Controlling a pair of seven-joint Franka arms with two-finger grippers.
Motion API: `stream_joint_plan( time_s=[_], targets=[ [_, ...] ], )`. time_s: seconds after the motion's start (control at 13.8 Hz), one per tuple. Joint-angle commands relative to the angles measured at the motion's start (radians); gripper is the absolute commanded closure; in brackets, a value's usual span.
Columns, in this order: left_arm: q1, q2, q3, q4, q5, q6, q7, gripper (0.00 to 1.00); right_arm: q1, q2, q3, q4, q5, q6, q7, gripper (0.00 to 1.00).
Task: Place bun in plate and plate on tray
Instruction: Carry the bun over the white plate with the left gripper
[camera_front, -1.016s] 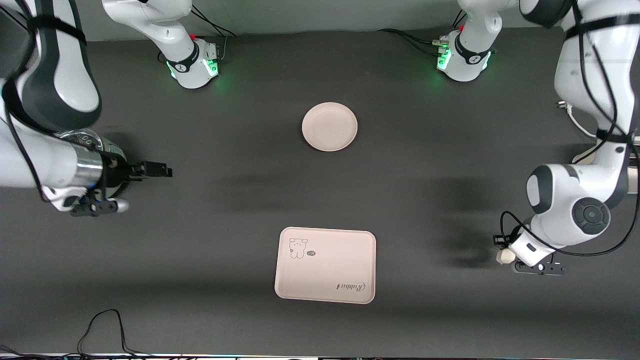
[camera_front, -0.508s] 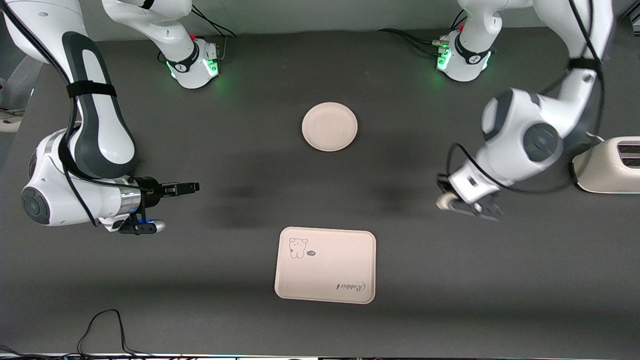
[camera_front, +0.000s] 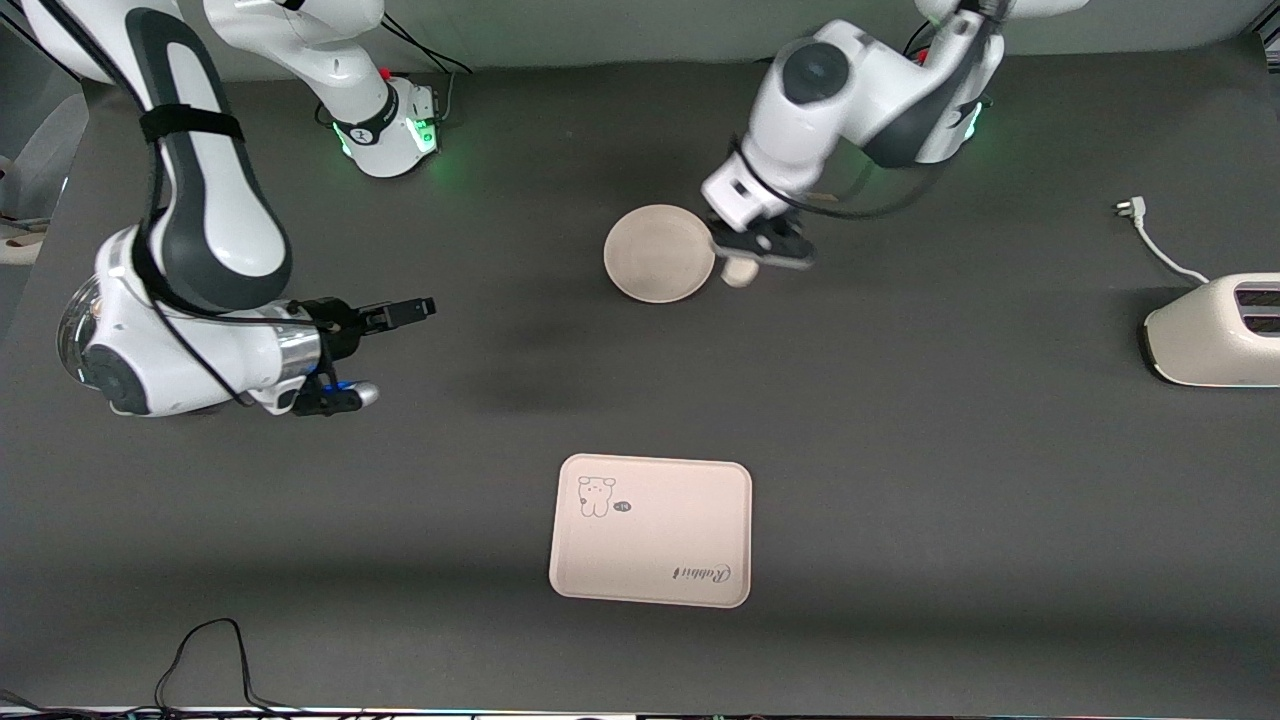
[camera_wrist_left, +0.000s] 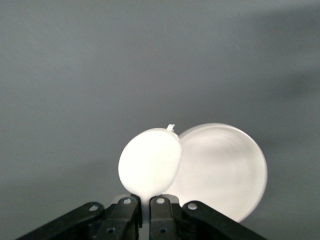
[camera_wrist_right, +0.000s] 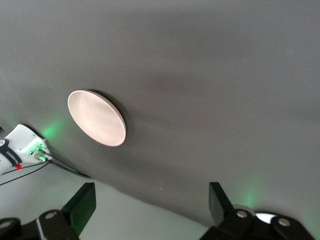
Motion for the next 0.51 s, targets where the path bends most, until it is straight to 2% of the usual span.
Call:
stream_joint_plan(
  time_s=[0.0, 0.15, 0.44],
  targets=[
    [0.010, -0.021, -0.097, -0.077, -0.015, 0.113, -0.143, 0.98, 0.060, -0.015, -0.008, -0.106, 0.026, 0.143, -0.032, 0.00],
    [-0.002, 0.019, -0.143, -0.093, -0.002, 0.166, -0.222, 0.98, 0.097, -0.001, -0.008, -0.130, 0.028, 0.224, -0.031, 0.00],
    [-0.097, 0.115, -0.134, -0.091, 0.048, 0.187, -0.275, 0.95, 0.126, -0.002, -0.008, -0.189, 0.048, 0.329, -0.037, 0.00]
  ],
)
